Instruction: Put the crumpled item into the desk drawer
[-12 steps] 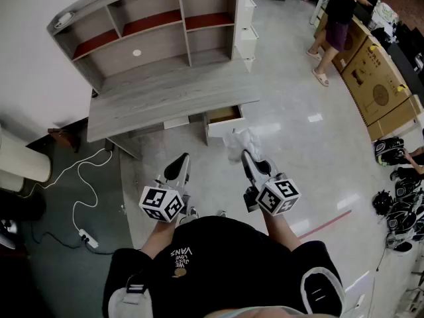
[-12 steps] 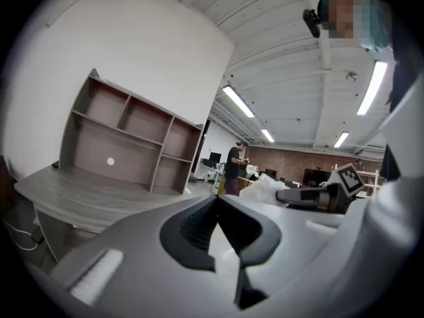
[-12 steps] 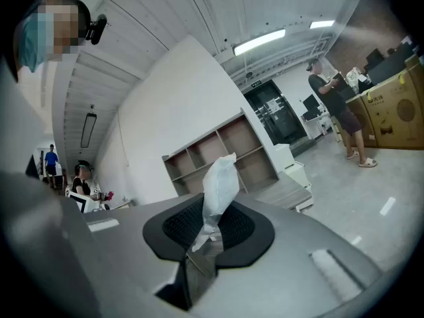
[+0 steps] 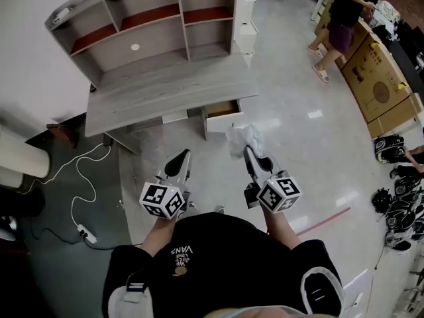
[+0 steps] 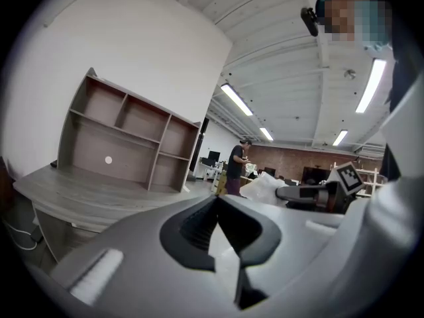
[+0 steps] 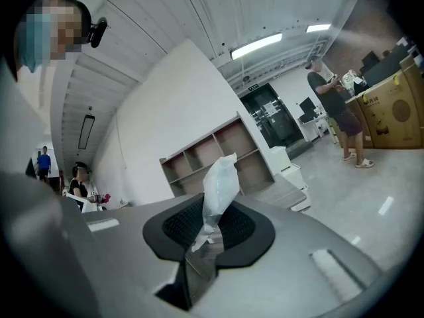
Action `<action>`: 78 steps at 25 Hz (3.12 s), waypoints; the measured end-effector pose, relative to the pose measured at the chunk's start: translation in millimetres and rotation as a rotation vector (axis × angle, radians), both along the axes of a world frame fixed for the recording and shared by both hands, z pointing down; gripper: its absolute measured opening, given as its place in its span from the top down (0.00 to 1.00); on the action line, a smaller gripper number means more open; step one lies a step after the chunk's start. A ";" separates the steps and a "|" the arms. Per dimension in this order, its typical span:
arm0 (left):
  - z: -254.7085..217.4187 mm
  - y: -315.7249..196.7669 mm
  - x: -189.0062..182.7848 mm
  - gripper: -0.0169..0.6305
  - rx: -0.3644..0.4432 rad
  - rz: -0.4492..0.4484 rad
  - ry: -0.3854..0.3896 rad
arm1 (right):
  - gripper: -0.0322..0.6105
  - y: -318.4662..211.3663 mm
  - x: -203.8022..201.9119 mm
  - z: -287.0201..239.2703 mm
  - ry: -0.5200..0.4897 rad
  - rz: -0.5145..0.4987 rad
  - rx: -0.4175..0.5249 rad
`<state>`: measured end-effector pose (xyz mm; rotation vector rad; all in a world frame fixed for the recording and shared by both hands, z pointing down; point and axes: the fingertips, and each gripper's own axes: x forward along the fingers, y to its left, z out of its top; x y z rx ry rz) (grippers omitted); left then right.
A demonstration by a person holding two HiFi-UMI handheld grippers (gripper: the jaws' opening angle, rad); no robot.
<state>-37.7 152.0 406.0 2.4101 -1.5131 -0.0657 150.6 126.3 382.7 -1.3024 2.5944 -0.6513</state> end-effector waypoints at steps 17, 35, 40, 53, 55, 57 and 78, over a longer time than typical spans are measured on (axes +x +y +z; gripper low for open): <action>26.7 -44.6 -3.4 0.89 -0.026 0.054 0.011 | 0.87 -34.9 2.6 23.3 -0.023 0.083 -0.083; 68.2 -139.9 -44.6 0.89 -0.086 0.266 -0.008 | 0.87 -106.5 -34.2 62.3 -0.031 0.301 -0.175; 78.1 -156.0 -53.9 0.89 -0.099 0.313 -0.021 | 0.87 -116.7 -37.8 77.3 -0.039 0.365 -0.213; 114.9 -174.9 -57.3 0.89 -0.164 0.324 -0.045 | 0.87 -146.4 -31.0 121.1 -0.017 0.405 -0.314; 120.1 -176.3 -53.5 0.89 -0.173 0.317 -0.047 | 0.87 -151.0 -29.3 127.4 -0.010 0.394 -0.326; 125.1 -179.0 -49.6 0.89 -0.181 0.314 -0.052 | 0.87 -156.0 -27.8 133.5 -0.004 0.384 -0.340; 181.4 -212.5 -26.2 0.89 -0.247 0.293 -0.090 | 0.87 -212.8 -27.3 239.0 -0.022 0.327 -0.603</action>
